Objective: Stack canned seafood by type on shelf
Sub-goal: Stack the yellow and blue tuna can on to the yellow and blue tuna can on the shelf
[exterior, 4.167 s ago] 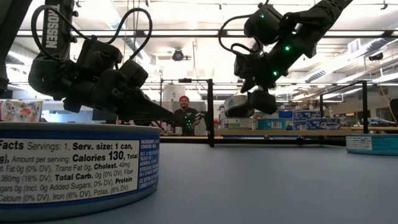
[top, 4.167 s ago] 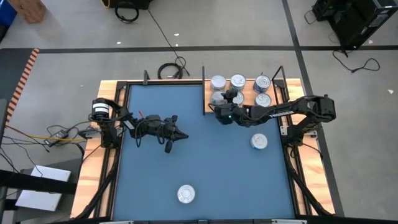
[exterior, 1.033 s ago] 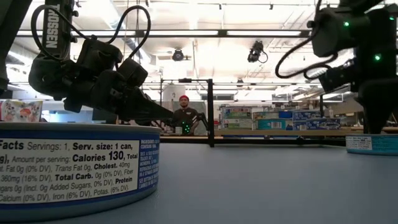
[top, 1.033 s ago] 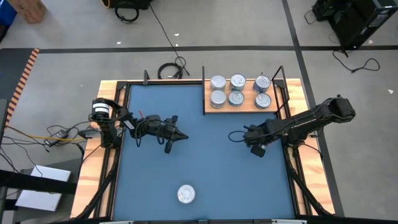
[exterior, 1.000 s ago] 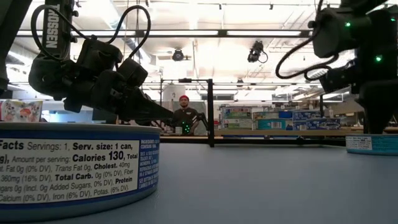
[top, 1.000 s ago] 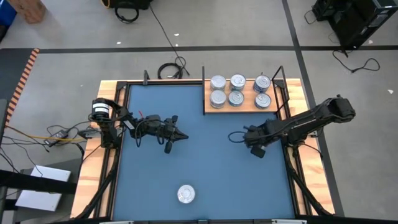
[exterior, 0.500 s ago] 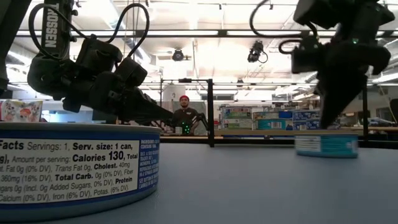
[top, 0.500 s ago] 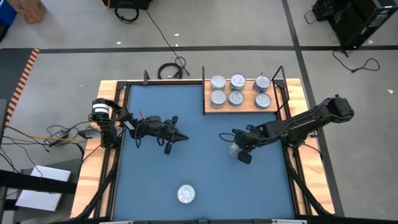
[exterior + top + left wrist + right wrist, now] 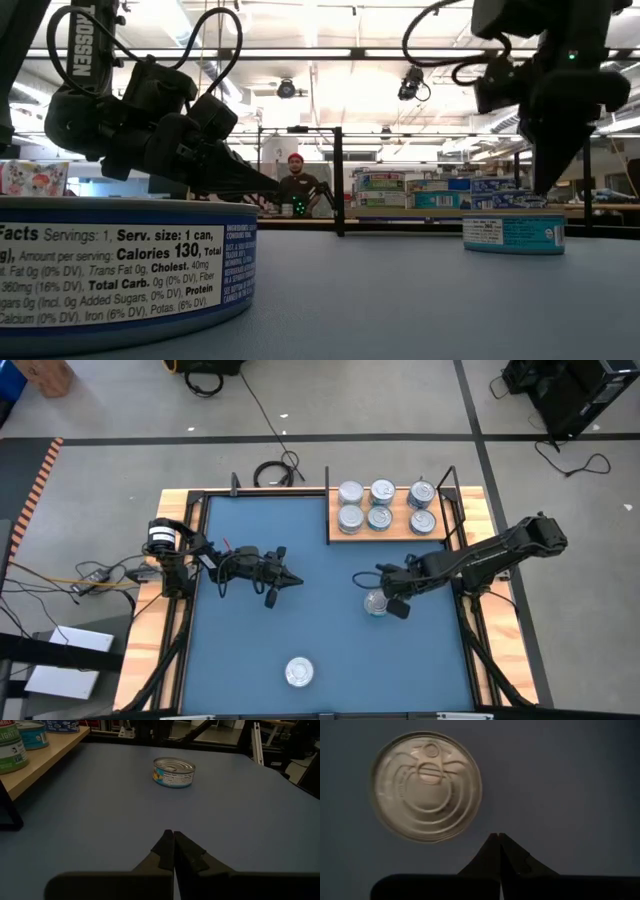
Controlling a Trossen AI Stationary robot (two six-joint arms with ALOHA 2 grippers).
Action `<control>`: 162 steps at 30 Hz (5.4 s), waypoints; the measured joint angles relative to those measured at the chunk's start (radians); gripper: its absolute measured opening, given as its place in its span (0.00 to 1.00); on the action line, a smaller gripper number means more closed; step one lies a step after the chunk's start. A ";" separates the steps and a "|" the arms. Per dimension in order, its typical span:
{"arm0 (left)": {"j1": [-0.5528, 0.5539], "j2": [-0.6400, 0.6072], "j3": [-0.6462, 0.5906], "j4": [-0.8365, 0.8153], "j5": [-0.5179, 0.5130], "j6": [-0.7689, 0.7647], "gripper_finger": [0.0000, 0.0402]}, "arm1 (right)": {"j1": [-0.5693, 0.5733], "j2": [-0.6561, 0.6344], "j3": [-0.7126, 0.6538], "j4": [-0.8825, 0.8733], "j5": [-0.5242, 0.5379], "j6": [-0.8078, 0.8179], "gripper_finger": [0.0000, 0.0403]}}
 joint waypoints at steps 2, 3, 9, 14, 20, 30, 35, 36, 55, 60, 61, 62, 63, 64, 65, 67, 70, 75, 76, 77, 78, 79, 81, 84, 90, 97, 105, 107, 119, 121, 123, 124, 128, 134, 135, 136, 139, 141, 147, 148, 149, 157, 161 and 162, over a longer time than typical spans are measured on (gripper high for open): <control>-0.002 0.000 0.000 0.000 -0.002 0.000 0.01 | 0.005 0.022 0.000 0.018 0.017 0.009 0.00; -0.004 0.000 0.000 -0.001 -0.002 0.000 0.01 | 0.006 0.037 0.000 0.028 0.016 0.009 0.00; -0.005 0.000 0.000 -0.002 -0.002 -0.001 0.01 | 0.016 0.147 0.000 0.025 -0.022 0.035 0.00; -0.005 0.000 0.000 -0.002 -0.002 -0.001 0.01 | 0.028 0.214 0.000 0.078 -0.102 0.066 0.00; -0.005 0.000 0.000 -0.002 -0.002 -0.001 0.01 | 0.071 0.215 0.000 0.263 -0.129 0.092 0.00; -0.005 0.000 0.000 -0.027 -0.003 -0.001 0.01 | 0.135 0.207 0.038 0.448 -0.081 0.062 0.10; -0.005 0.000 0.000 -0.027 -0.004 -0.001 0.01 | 0.180 0.207 0.102 0.421 0.009 -0.031 0.25; -0.005 0.000 0.000 -0.027 -0.007 0.000 0.01 | 0.191 0.208 0.116 0.419 0.009 -0.065 0.28; -0.005 0.000 0.000 -0.053 -0.048 0.006 0.01 | 0.263 0.616 0.541 0.017 0.204 -0.293 0.34; -0.005 0.000 0.000 -0.060 -0.048 0.007 0.01 | 0.264 0.657 0.543 0.011 0.243 -0.305 0.28; -0.005 0.000 0.000 -0.060 -0.047 0.007 0.01 | 0.264 0.659 0.543 0.009 0.257 -0.305 0.26; -0.005 0.000 0.000 -0.060 -0.048 0.007 0.01 | 0.264 0.660 0.543 0.008 0.265 -0.305 0.24; -0.005 0.000 0.000 -0.060 -0.048 0.007 0.01 | 0.264 0.660 0.543 0.008 0.269 -0.305 0.21; -0.005 0.000 0.000 -0.060 -0.047 0.007 0.01 | 0.263 0.660 0.543 0.007 0.274 -0.305 0.18; -0.005 0.000 0.000 -0.061 -0.047 0.007 0.01 | 0.263 0.657 0.542 0.006 0.277 -0.305 0.15; -0.005 0.000 0.000 -0.061 -0.047 0.007 0.01 | 0.261 0.654 0.542 0.006 0.275 -0.307 0.08; -0.005 0.000 0.000 -0.062 -0.047 0.007 0.01 | 0.261 0.654 0.542 0.003 0.276 -0.335 0.02; -0.005 0.000 0.000 -0.062 -0.047 0.007 0.01 | 0.256 0.641 0.540 -0.010 0.270 -0.339 0.01; -0.005 0.000 0.000 -0.062 -0.047 0.007 0.01 | 0.256 0.633 0.538 -0.014 0.269 -0.339 0.01; -0.005 0.000 0.000 -0.062 -0.047 0.007 0.01 | 0.255 0.624 0.538 -0.018 0.265 -0.338 0.01; -0.005 0.000 0.000 -0.062 -0.047 0.007 0.01 | 0.255 0.612 0.538 -0.019 0.269 -0.331 0.01; -0.005 0.000 0.000 -0.062 -0.047 0.007 0.01 | 0.255 0.598 0.538 -0.024 0.272 -0.325 0.01; -0.005 0.000 0.000 -0.062 -0.047 0.007 0.01 | 0.253 0.568 0.538 -0.041 0.284 -0.320 0.01; -0.005 0.000 0.000 -0.062 -0.047 0.007 0.01 | 0.251 0.534 0.538 -0.060 0.314 -0.304 0.01; -0.005 0.000 0.000 -0.062 -0.046 0.007 0.01 | 0.247 0.458 0.539 -0.117 0.387 -0.289 0.00; -0.005 0.000 0.000 -0.062 -0.046 0.007 0.01 | 0.241 0.392 0.539 -0.203 0.451 -0.268 0.00; -0.005 0.000 0.000 -0.062 -0.046 0.005 0.01 | 0.219 0.340 0.539 -0.299 0.509 -0.270 0.00; -0.005 0.000 0.000 -0.062 -0.046 0.005 0.01 | 0.209 0.329 0.539 -0.325 0.518 -0.270 0.00; -0.005 0.000 0.000 -0.062 -0.046 0.004 0.01 | 0.138 0.253 0.539 -0.443 0.588 -0.331 0.00; -0.005 0.000 0.000 -0.062 -0.046 0.004 0.01 | 0.121 0.242 0.539 -0.446 0.594 -0.353 0.00; -0.005 0.000 0.000 -0.062 -0.046 0.004 0.01 | 0.105 0.230 0.539 -0.448 0.610 -0.376 0.00; -0.005 0.000 0.000 -0.062 -0.046 0.004 0.01 | 0.096 0.223 0.539 -0.448 0.616 -0.388 0.00; -0.005 0.000 0.000 -0.062 -0.046 0.004 0.01 | 0.064 0.202 0.539 -0.453 0.646 -0.432 0.00; -0.005 0.000 0.000 -0.062 -0.046 0.004 0.01 | 0.021 0.179 0.539 -0.457 0.657 -0.478 0.00; -0.005 0.000 0.000 -0.062 -0.046 0.004 0.01 | 0.014 0.176 0.539 -0.457 0.658 -0.486 0.00; -0.005 0.000 0.000 -0.062 -0.046 0.004 0.01 | 0.008 0.174 0.539 -0.457 0.662 -0.494 0.00; -0.005 0.000 0.000 -0.062 -0.046 0.004 0.01 | -0.011 0.170 0.539 -0.457 0.667 -0.525 0.00; -0.005 0.000 0.000 -0.062 -0.046 0.004 0.01 | -0.024 0.169 0.539 -0.458 0.667 -0.541 0.00; -0.005 0.000 0.000 -0.063 -0.046 0.004 0.01 | -0.072 0.168 0.539 -0.460 0.667 -0.603 0.00; -0.005 0.000 0.000 -0.063 -0.046 0.004 0.01 | -0.079 0.168 0.539 -0.460 0.667 -0.613 0.00; -0.005 0.000 0.000 -0.063 -0.046 0.004 0.01 | -0.086 0.168 0.539 -0.460 0.667 -0.620 0.00; -0.005 0.000 0.000 -0.070 -0.046 0.004 0.01 | -0.142 0.168 0.539 -0.459 0.676 -0.668 0.00; -0.005 0.000 0.000 -0.070 -0.046 0.004 0.01 | -0.161 0.168 0.539 -0.458 0.689 -0.677 0.00; -0.005 0.000 0.000 -0.070 -0.046 0.004 0.01 | -0.165 0.168 0.540 -0.457 0.689 -0.680 0.00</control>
